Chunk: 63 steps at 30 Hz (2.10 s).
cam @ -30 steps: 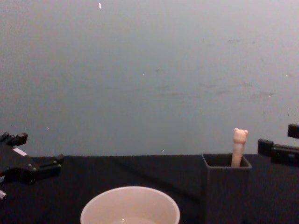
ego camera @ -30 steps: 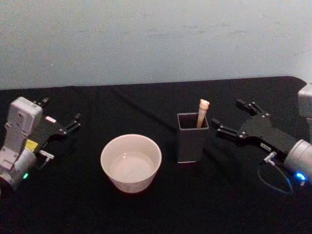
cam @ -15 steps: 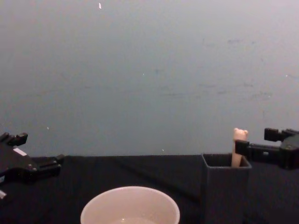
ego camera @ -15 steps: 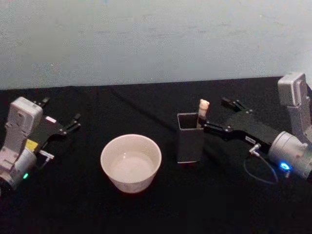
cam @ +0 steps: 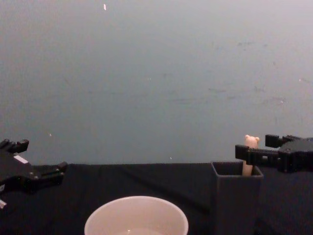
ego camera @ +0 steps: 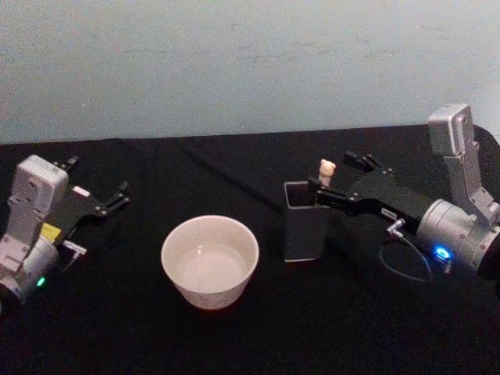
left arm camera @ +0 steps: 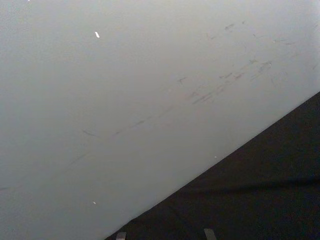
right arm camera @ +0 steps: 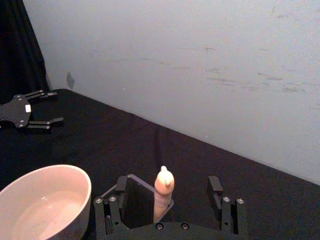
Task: Pick up the stirring spoon with one hand, stir inside the cup, then place it back in its original position.
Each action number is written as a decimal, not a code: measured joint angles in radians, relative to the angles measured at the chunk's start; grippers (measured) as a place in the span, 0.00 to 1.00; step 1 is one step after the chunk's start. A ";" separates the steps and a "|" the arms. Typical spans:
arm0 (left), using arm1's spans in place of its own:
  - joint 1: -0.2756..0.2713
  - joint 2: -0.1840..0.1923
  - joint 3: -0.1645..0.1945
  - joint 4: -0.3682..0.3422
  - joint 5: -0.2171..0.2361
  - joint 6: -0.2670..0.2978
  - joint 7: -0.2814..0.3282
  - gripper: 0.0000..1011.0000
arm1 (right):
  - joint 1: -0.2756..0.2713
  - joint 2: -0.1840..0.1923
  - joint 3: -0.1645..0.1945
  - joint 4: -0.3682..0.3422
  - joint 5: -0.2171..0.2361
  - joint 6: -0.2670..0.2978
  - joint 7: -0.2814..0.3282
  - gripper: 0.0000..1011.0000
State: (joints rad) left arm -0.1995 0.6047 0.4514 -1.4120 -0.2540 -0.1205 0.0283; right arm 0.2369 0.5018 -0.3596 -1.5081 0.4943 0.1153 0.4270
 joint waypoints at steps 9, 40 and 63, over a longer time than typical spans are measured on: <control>0.000 0.000 0.000 0.000 0.000 0.000 0.000 0.99 | 0.015 -0.011 -0.005 0.021 -0.001 0.022 0.005 0.99; 0.000 0.000 0.000 0.000 0.000 0.000 0.000 0.99 | 0.018 -0.013 -0.004 0.025 0.001 0.026 0.003 0.99; 0.000 0.000 0.000 0.000 0.000 0.000 0.000 0.99 | 0.018 -0.013 -0.005 0.024 0.001 0.025 0.003 0.56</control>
State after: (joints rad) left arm -0.1995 0.6047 0.4514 -1.4119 -0.2539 -0.1206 0.0283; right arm 0.2554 0.4891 -0.3642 -1.4836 0.4958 0.1406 0.4298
